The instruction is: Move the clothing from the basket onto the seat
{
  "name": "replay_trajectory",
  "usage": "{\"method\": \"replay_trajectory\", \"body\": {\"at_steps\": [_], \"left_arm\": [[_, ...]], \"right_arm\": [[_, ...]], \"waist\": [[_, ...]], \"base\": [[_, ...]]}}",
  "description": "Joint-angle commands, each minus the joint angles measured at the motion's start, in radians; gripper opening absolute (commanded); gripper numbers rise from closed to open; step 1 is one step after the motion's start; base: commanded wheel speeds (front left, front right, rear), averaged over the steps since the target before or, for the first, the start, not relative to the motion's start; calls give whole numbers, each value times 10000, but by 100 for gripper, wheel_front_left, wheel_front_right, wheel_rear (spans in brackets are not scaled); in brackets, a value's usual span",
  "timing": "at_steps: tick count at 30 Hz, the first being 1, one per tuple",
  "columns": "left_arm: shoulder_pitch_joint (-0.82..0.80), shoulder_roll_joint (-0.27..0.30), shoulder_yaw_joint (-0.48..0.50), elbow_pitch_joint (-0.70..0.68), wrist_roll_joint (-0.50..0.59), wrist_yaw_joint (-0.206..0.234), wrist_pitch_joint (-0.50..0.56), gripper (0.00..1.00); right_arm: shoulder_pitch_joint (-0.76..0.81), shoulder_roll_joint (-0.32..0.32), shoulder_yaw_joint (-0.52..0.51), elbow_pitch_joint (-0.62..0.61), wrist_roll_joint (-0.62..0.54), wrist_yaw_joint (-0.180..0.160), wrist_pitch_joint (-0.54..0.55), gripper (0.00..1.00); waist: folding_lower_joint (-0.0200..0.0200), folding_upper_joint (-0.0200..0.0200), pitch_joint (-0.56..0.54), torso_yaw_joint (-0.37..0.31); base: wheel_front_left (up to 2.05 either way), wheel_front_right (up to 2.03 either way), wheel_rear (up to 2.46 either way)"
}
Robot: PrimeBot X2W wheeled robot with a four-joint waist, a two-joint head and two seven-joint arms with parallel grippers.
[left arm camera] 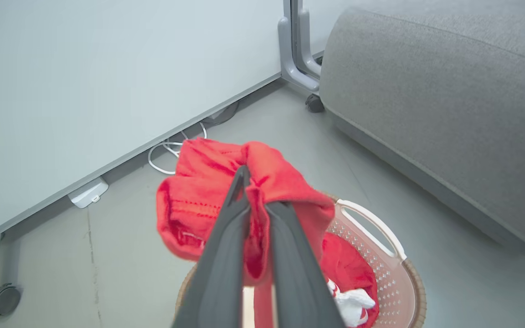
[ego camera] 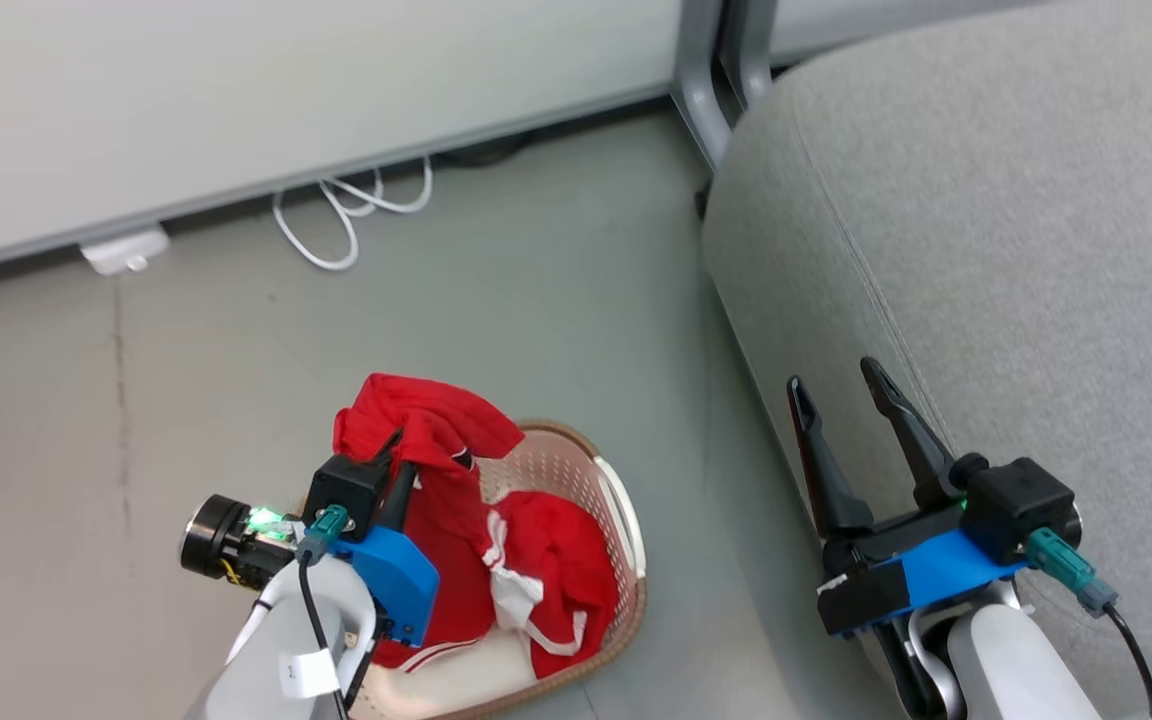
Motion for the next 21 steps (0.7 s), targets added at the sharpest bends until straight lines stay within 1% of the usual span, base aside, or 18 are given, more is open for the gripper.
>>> {"method": "replay_trajectory", "body": {"at_steps": [1,7,10,18,21], "left_arm": [[116,-41,67,-155,-39,33,-50,0],[365,-240,69,-1070,-157,-61,-51,0],[209,-360,-36,-1193,-231,-149,-38,0],[-613,-756,-532,-1664,-909,-468,823,0],[-1020,-845,-833,-1918,-1089,-492,1106,0]], "right_arm": [[144,-28,-9,42,-40,1,-7,100],[542,-28,-2,167,50,3,-7,100],[664,-28,62,235,89,1,-7,100],[903,-28,130,379,137,1,-7,100],[939,-28,201,408,148,1,-7,100]], "waist": [[2,-1,-528,385],[2,-1,-1130,670],[2,-1,-1327,752],[2,-1,-1700,894],[2,-1,-1758,901]], "base": [[0,0,0],[0,0,0],[0,0,0],[0,0,0],[0,0,0]]}}
